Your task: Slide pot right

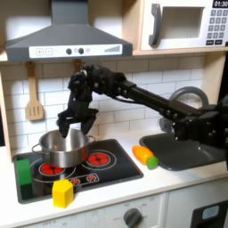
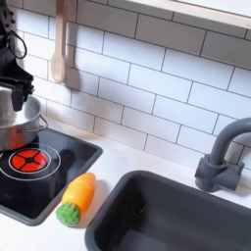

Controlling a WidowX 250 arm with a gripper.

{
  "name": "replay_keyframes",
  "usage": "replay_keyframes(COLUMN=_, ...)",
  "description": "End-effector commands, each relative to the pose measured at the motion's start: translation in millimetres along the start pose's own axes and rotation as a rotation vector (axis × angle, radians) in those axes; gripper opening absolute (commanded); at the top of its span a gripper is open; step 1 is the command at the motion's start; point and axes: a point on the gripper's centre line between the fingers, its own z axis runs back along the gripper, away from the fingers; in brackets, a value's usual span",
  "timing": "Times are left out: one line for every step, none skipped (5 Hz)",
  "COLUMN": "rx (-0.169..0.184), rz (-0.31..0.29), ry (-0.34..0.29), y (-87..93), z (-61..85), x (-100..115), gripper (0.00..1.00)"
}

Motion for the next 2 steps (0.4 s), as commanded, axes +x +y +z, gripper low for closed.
replay_keyframes(rx=-0.023, rz=-0.053, ry=-0.007, y=-3.5, z=-13.6, x=8.3, gripper=1.0)
replay_keyframes(rx=-0.026, rz=-0.072, ry=-0.005, y=-3.9, z=-19.3, x=11.5, gripper=1.0)
